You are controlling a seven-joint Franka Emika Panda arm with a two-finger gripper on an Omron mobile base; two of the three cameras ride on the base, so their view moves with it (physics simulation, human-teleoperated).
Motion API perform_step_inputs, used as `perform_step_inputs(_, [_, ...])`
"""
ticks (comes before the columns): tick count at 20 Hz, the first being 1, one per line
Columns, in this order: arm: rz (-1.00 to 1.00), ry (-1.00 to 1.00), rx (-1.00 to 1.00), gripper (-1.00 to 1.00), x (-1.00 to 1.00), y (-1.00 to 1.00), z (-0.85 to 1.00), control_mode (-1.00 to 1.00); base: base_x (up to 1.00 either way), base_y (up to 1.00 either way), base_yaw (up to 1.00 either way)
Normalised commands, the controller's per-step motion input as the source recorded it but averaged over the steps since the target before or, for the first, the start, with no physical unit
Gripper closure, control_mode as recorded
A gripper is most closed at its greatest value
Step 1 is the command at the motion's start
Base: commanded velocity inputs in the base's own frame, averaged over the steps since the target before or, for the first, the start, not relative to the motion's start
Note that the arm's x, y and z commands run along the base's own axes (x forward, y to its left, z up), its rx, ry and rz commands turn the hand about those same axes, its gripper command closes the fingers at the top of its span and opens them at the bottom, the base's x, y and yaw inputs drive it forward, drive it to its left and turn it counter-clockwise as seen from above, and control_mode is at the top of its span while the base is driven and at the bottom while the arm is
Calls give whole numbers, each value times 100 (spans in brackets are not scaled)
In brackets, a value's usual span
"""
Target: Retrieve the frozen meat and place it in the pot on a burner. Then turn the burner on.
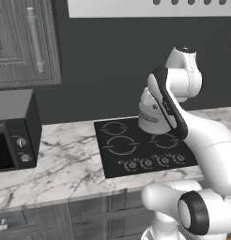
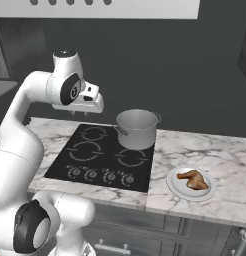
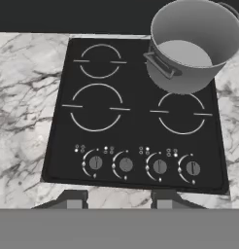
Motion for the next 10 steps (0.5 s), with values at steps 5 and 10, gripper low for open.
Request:
perform_step_inputs(5, [0,0,0,-100,-2,-8,0,-100,0,0,0])
perform_step_inputs(10, [-1,0,0,-100,-22,-28,0,-100,0,0,0])
